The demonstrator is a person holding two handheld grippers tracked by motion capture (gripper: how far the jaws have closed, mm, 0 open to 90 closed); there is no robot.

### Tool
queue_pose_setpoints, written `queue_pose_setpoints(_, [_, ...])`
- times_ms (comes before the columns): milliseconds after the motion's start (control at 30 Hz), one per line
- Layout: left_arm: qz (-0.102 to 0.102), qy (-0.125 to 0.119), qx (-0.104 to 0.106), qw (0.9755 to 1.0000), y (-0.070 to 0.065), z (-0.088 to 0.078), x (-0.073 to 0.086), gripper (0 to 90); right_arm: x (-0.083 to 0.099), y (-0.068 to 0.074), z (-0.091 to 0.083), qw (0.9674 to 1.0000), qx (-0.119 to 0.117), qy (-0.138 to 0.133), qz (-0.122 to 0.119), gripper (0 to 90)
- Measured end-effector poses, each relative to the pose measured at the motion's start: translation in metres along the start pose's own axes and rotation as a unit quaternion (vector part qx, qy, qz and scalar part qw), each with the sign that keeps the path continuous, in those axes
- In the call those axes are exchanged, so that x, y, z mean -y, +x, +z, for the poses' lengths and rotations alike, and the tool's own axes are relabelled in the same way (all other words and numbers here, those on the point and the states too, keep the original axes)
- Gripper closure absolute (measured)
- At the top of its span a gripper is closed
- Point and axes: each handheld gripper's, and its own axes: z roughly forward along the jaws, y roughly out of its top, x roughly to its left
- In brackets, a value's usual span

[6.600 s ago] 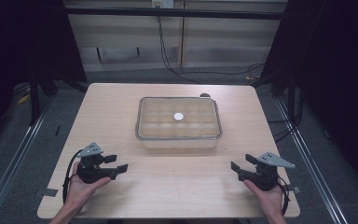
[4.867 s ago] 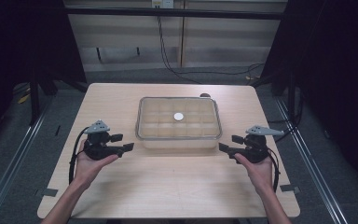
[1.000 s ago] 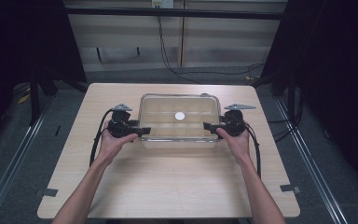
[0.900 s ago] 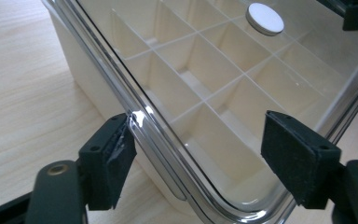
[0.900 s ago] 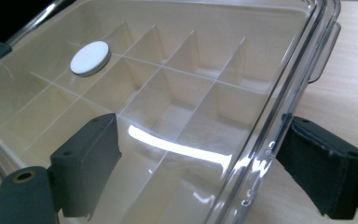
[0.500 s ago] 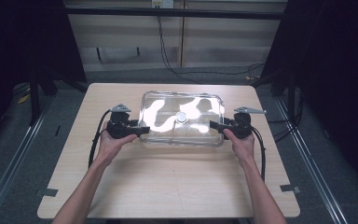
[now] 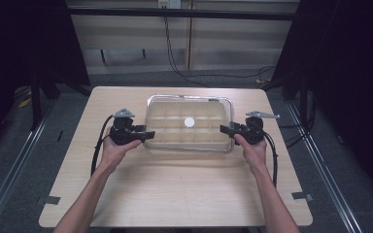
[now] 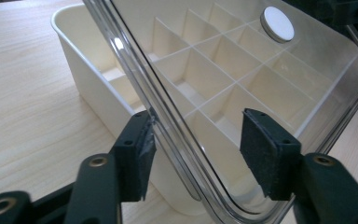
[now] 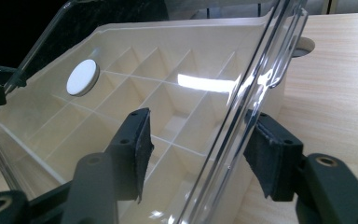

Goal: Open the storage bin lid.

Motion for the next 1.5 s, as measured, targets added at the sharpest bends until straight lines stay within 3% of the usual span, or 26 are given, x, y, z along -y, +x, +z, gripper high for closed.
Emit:
queue_pose_setpoints(167, [-0.002,-0.005,0.002,1.0000,0.001,-0.005,0.001,50.9,-0.001,0.001,-0.002,0.9999,-0.011,-0.006,0.003,49.4])
queue_pose_setpoints(367, [0.002,-0.017,-0.001,0.9999,0.002,-0.012,0.001,58.5,-0.004,0.004,-0.004,0.9997,-0.012,-0.019,0.003,54.0])
queue_pose_setpoints(633, [-0.003,-0.024,0.003,0.9997,0.003,-0.016,0.003,61.9,-0.005,0.007,-0.006,0.9997,-0.007,-0.020,0.011,56.0])
queue_pose_setpoints(867, [-0.004,-0.032,0.004,0.9995,0.003,-0.022,0.002,68.5,-0.008,0.008,-0.013,0.9994,-0.017,-0.025,0.014,61.0])
queue_pose_setpoints(933, [-0.009,-0.033,-0.002,0.9994,0.002,-0.023,0.002,68.6,-0.008,0.010,-0.013,0.9995,-0.016,-0.022,0.015,61.0])
queue_pose_setpoints(1500, [-0.001,-0.039,0.006,0.9992,0.002,-0.033,0.002,74.0,-0.010,0.017,-0.022,0.9989,-0.025,-0.030,0.025,66.8])
